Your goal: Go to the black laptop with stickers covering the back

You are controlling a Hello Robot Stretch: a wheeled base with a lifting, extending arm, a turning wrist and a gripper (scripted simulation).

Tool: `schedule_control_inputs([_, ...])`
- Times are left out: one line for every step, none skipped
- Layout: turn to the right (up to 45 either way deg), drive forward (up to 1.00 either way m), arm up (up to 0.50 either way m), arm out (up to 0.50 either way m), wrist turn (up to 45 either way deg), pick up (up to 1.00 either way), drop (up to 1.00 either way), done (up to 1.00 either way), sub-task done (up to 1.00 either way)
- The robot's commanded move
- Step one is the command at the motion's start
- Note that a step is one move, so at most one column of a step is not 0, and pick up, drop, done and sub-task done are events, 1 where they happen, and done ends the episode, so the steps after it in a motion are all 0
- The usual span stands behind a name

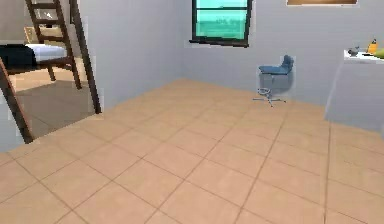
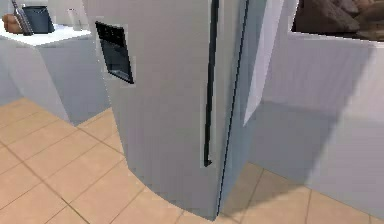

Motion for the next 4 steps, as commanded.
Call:
schedule_control_inputs([0.0,0.55,0.0,0.0,0.0,0.0,0.0,0.0,0.0])
schedule_control_inputs([-36.0,0.0,0.0,0.0,0.0,0.0,0.0,0.0,0.0])
schedule_control_inputs([0.0,1.0,0.0,0.0,0.0,0.0,0.0,0.0,0.0])
schedule_control_inputs([-3.0,0.0,0.0,0.0,0.0,0.0,0.0,0.0,0.0])
